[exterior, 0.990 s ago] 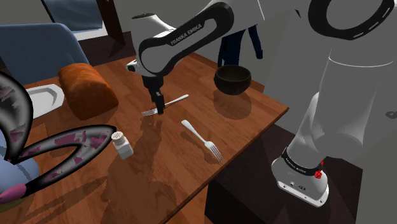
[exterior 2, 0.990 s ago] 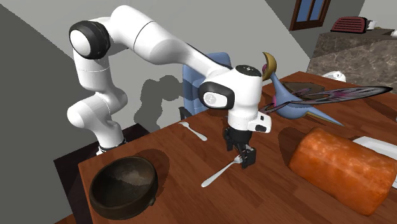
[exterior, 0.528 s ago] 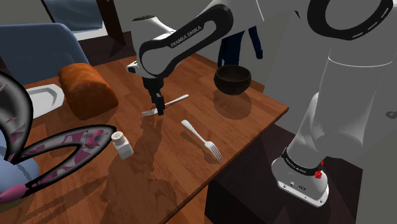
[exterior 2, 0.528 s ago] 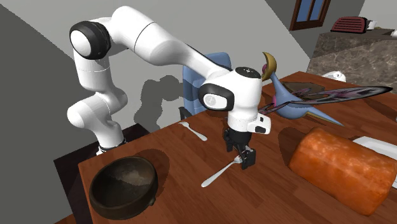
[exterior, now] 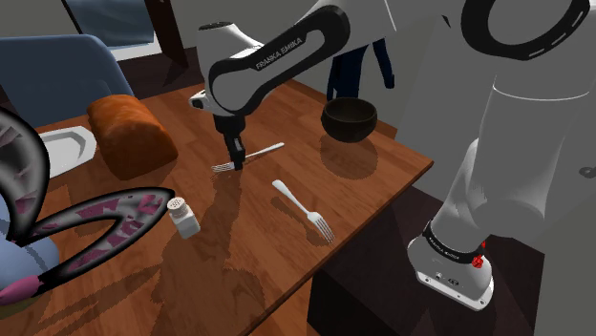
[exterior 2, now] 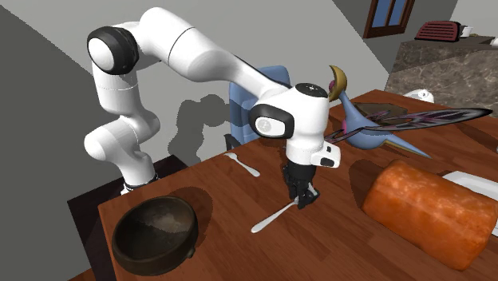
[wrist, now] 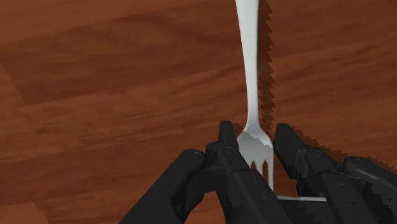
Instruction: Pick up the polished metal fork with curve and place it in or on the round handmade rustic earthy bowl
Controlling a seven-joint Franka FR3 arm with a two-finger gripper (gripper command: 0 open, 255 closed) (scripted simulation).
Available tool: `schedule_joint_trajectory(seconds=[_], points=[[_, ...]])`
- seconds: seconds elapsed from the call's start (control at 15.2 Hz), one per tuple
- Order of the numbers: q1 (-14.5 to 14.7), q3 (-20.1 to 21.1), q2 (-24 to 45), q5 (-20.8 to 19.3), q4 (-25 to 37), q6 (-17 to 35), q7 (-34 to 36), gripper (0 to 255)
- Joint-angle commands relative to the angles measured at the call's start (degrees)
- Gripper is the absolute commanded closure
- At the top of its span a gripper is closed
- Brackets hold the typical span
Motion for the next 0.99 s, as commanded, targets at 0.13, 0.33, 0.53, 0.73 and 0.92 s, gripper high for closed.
schedule_joint_trajectory(seconds=[0.13, 0.33, 0.53, 0.73, 0.92], points=[[0.05, 0.08, -0.34, 0.11, 0.01, -0.52, -0.01, 255], [0.00, 0.11, -1.28, 0.25, 1.17, -2.61, -0.04, 255], [-0.04, 0.14, -2.12, 0.37, 2.45, -4.71, -0.06, 255], [-0.07, 0.16, -2.88, 0.48, 3.82, -6.84, -0.07, 255], [-0.09, 0.17, -3.50, 0.57, 5.36, -8.99, -0.07, 255]])
